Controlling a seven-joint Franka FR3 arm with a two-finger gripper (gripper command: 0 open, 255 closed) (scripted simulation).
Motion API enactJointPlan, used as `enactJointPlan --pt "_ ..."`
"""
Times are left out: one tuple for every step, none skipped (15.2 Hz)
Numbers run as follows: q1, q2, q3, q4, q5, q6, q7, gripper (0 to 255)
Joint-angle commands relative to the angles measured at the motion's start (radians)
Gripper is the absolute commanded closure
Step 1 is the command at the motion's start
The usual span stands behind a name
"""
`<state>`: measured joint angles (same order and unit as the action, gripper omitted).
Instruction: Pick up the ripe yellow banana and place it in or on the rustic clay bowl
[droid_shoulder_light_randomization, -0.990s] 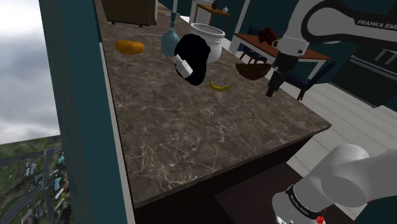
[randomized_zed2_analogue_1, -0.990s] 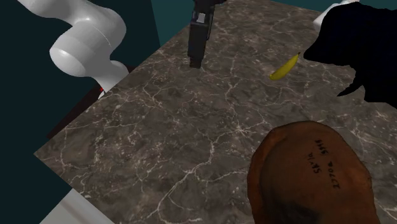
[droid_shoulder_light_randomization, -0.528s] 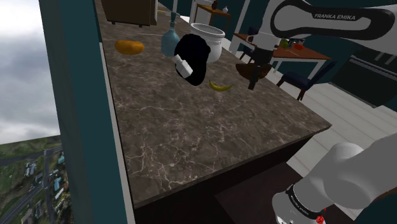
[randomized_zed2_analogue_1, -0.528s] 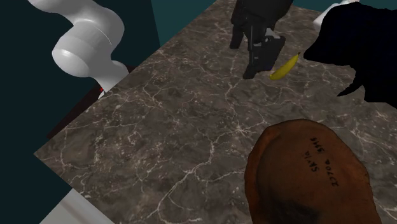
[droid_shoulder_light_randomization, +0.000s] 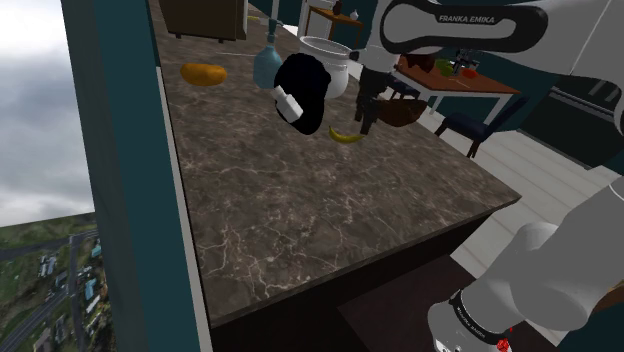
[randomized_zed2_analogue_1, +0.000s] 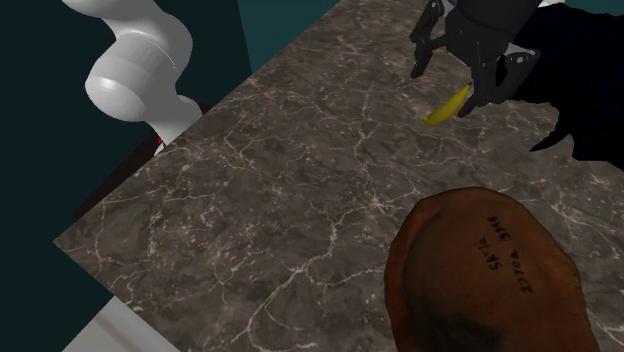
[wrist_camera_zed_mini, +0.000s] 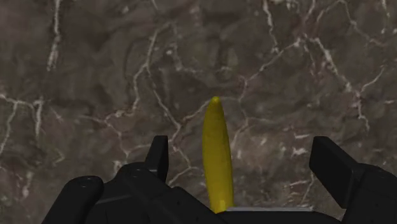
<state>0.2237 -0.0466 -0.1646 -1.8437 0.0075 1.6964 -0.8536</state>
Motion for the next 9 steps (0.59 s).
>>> enactJointPlan --pt "0.013 0.076 0.009 0.079 0.015 0.002 -0.081 0" --pt "0.014 0.084 0.011 0.087 0.016 0.001 -0.090 0" --pt "0.014 0.083 0.012 0.072 0.016 0.015 -0.090 0" --pt "0.014 0.081 0.012 0.057 0.016 0.029 -0.090 0" --pt "0.014 0.080 0.012 0.043 0.016 0.042 -0.090 0" --pt "0.014 0.080 0.013 0.029 0.016 0.056 -0.090 0" --pt "0.014 0.080 0.013 0.015 0.016 0.069 -0.090 0" --pt "0.014 0.080 0.013 0.001 0.016 0.083 -0.090 0" --pt "0.015 0.080 0.013 -0.020 0.016 0.104 -0.090 0"
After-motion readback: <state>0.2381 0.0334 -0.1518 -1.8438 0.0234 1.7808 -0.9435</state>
